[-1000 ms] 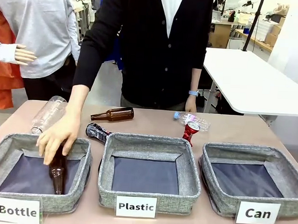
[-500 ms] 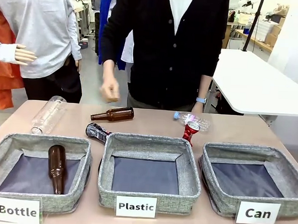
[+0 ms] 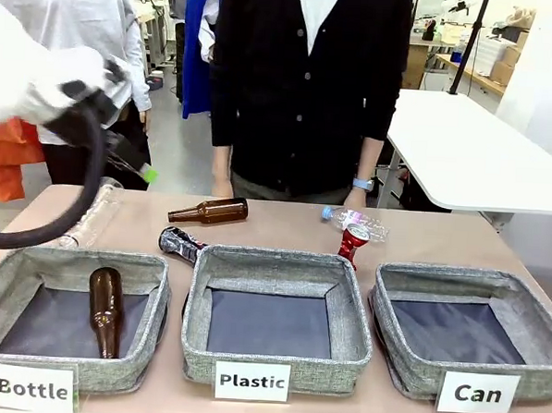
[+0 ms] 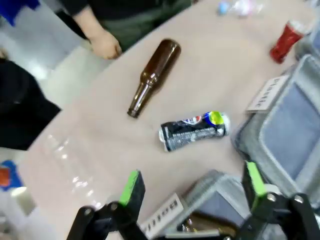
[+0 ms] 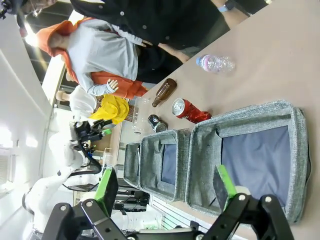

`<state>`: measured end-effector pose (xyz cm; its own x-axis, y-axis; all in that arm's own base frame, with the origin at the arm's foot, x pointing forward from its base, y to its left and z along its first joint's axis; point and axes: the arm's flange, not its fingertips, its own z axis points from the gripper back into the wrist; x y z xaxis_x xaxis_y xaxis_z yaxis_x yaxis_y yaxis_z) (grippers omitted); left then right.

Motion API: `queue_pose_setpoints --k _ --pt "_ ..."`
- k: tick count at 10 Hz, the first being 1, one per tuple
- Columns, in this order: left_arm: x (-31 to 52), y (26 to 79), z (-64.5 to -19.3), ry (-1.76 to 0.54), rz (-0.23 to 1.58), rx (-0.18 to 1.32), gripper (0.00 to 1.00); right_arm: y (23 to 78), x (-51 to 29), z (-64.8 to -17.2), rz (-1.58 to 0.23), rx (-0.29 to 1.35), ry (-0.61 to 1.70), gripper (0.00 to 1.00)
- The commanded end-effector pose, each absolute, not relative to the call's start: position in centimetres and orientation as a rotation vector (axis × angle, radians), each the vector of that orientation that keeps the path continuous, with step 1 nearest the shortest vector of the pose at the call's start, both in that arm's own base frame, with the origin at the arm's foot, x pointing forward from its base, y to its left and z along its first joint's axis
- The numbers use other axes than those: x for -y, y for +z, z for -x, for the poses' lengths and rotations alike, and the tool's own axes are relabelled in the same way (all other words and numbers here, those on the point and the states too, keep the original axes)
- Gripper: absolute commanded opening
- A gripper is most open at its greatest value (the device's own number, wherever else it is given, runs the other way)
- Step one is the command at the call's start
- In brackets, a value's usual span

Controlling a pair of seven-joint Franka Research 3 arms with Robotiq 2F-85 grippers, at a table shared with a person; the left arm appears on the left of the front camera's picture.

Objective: Sort the can waste into the basket.
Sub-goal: Pick up the can waste from the table and place it in the right Fabric basket.

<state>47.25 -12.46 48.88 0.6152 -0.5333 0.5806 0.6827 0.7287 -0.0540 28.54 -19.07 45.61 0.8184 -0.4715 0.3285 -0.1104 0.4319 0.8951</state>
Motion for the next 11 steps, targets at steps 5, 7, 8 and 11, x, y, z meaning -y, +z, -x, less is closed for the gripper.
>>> queue_pose_setpoints --k 5,7,8,11 --pt "19.1 44.2 -50.4 -0.742 0.028 0.529 1.0 45.6 19.2 -28.8 -1.132 0.632 -0.226 1.0" --pt "19.4 42.3 -50.2 -0.832 0.097 0.544 1.0 45.6 19.2 -28.8 -1.132 0.632 -0.226 1.0" --pt "19.4 42.3 -50.2 -0.832 0.097 0.544 1.0 45.6 19.2 -28.8 -1.132 0.632 -0.226 1.0" --pt "18.8 41.9 -54.4 -0.995 0.08 0.62 1.0 45.6 19.2 -28.8 -1.132 0.632 -0.226 1.0"
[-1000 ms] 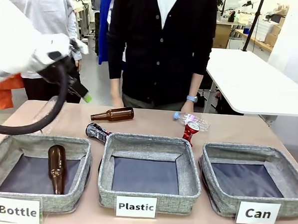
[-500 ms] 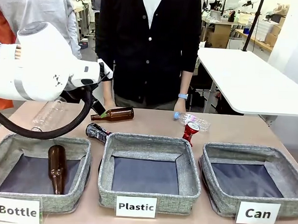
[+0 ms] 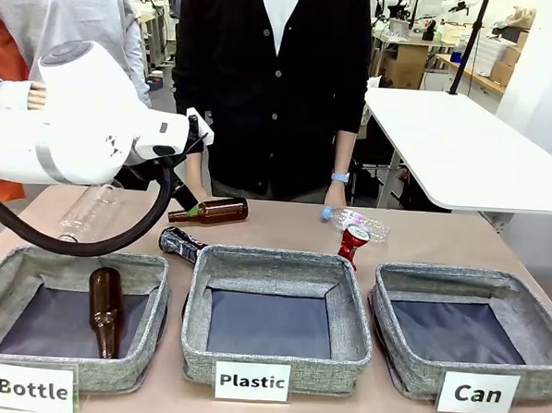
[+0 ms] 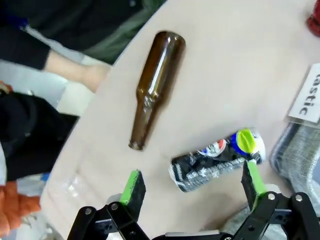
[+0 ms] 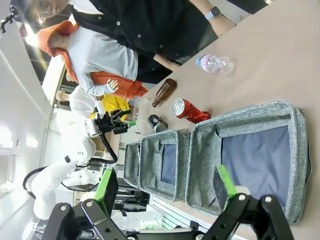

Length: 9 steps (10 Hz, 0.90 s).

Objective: Sort the can waste into the basket.
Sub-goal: Pick up the can waste from the table and place it in the right Fabric basket.

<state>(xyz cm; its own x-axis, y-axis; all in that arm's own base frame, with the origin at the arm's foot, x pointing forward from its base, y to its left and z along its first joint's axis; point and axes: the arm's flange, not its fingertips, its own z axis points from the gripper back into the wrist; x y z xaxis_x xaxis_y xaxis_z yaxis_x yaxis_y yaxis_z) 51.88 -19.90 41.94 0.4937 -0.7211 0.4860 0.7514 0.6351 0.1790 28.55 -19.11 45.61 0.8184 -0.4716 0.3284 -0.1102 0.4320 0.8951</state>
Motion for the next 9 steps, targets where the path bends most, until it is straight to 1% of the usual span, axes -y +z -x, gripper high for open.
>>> queue_pose_setpoints --k 1,2,3,6,8,9 --pt "19.0 42.1 -54.8 -1.16 0.078 0.619 1.0 45.6 19.2 -28.8 -1.132 0.632 -0.226 1.0" --pt "19.1 42.4 -55.0 -1.351 0.047 0.635 1.0 45.6 19.2 -28.8 -1.132 0.632 -0.226 1.0" --pt "19.0 42.4 -54.8 -1.479 0.056 0.658 1.0 45.6 19.2 -28.8 -1.132 0.632 -0.226 1.0" --pt "18.2 41.8 -53.2 -1.912 0.062 0.597 1.0 45.6 19.2 -28.8 -1.132 0.632 -0.226 1.0" --pt "18.8 40.8 -52.7 -2.066 -0.005 0.53 1.0 45.6 19.2 -28.8 -1.132 0.632 -0.226 1.0" --pt "19.3 40.2 -52.8 -2.094 -0.017 0.49 1.0 45.6 19.2 -28.8 -1.132 0.632 -0.226 1.0"
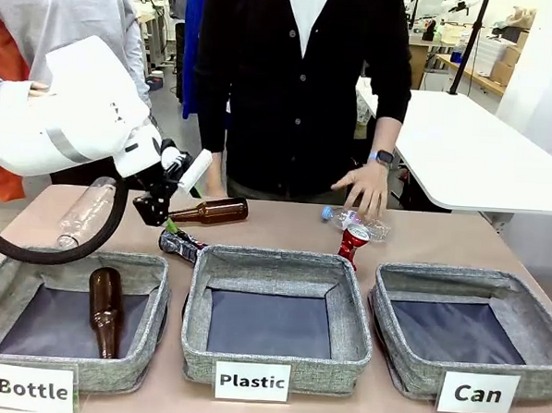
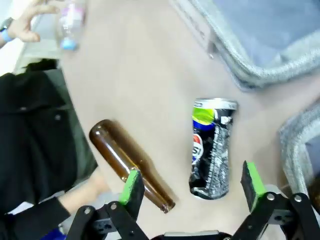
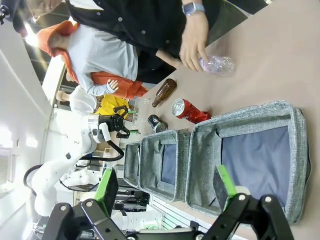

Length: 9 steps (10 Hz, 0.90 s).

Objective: Sort the can waste into the basket.
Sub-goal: Pick up the can waste from the table and place it in the right Fabric basket.

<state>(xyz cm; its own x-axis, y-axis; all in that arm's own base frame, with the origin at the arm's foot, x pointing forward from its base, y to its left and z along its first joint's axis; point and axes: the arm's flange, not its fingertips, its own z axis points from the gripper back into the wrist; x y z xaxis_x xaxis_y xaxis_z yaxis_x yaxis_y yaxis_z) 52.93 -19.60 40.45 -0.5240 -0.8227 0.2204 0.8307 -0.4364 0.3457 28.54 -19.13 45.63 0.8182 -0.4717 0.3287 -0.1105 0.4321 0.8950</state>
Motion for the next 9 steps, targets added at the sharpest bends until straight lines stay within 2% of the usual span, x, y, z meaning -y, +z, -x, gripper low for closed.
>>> queue_pose_setpoints --k 1,9 --pt "20.0 39.6 -53.3 -2.1 0.003 0.437 1.0 45.6 19.2 -28.8 -1.132 0.632 -0.226 1.0" --pt "26.0 32.6 -58.4 -2.128 0.104 -0.003 1.0 45.6 19.2 -28.8 -1.132 0.632 -0.226 1.0"
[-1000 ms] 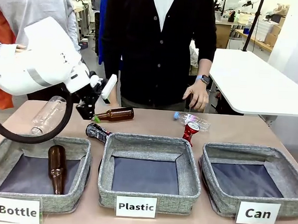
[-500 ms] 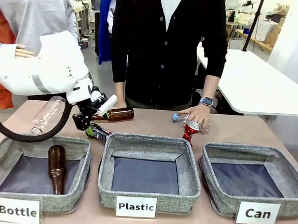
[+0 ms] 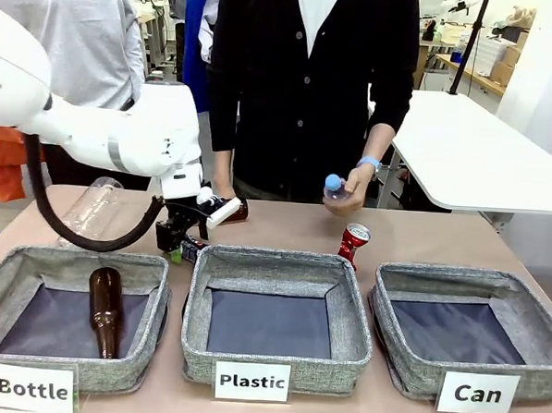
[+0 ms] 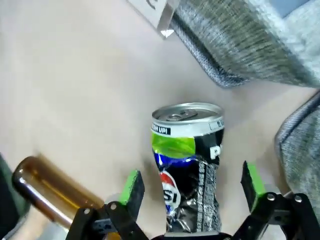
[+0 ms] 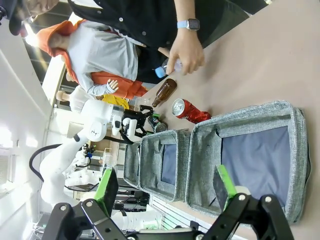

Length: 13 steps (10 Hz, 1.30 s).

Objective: Sort the can waste into the basket.
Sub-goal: Pick up the can waste from the table and place it in the right Fabric basket.

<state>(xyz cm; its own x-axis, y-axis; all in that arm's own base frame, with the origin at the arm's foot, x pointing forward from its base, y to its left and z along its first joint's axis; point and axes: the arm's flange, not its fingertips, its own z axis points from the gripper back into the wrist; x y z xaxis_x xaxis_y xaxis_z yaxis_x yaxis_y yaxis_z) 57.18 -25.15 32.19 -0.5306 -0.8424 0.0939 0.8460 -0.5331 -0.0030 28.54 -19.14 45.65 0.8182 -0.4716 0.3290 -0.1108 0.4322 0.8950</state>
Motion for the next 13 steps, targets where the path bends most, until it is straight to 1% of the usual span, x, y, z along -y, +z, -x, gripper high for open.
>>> queue_pose_setpoints --k 1,2,3,4,6,7,9,10,11,12,13 --pt "26.1 32.0 -58.8 -2.106 0.098 -0.042 1.0 45.6 19.2 -28.8 -1.132 0.632 -0.226 1.0" --pt "26.3 31.5 -58.9 -2.114 0.102 -0.072 0.53 45.6 19.2 -28.8 -1.132 0.632 -0.226 1.0" --pt "26.3 31.2 -58.9 -2.109 0.097 -0.088 0.44 45.6 19.2 -28.8 -1.132 0.632 -0.226 1.0" --pt "26.2 31.2 -58.9 -2.106 0.092 -0.096 0.0 45.6 19.2 -28.8 -1.132 0.632 -0.226 1.0" --pt "26.3 31.1 -59.0 -2.095 0.088 -0.106 0.0 45.6 19.2 -28.8 -1.132 0.632 -0.226 1.0" --pt "26.3 31.2 -59.0 -2.087 0.083 -0.106 0.18 45.6 19.2 -28.8 -1.132 0.632 -0.226 1.0" --pt "25.5 32.0 -58.9 -2.074 0.08 -0.073 0.0 45.6 19.2 -28.8 -1.132 0.632 -0.226 1.0" --pt "24.7 32.9 -58.6 -2.077 0.105 -0.037 0.0 45.6 19.2 -28.8 -1.132 0.632 -0.226 1.0" --pt "23.3 34.4 -58.1 -2.079 0.165 0.031 0.0 45.6 19.2 -28.8 -1.132 0.632 -0.226 1.0" --pt "21.6 37.3 -57.0 -2.073 0.333 0.149 0.0 45.6 19.2 -28.8 -1.132 0.632 -0.226 1.0" --pt "20.1 39.8 -55.9 -2.008 0.33 0.214 0.0 45.6 19.2 -28.8 -1.132 0.632 -0.226 1.0"
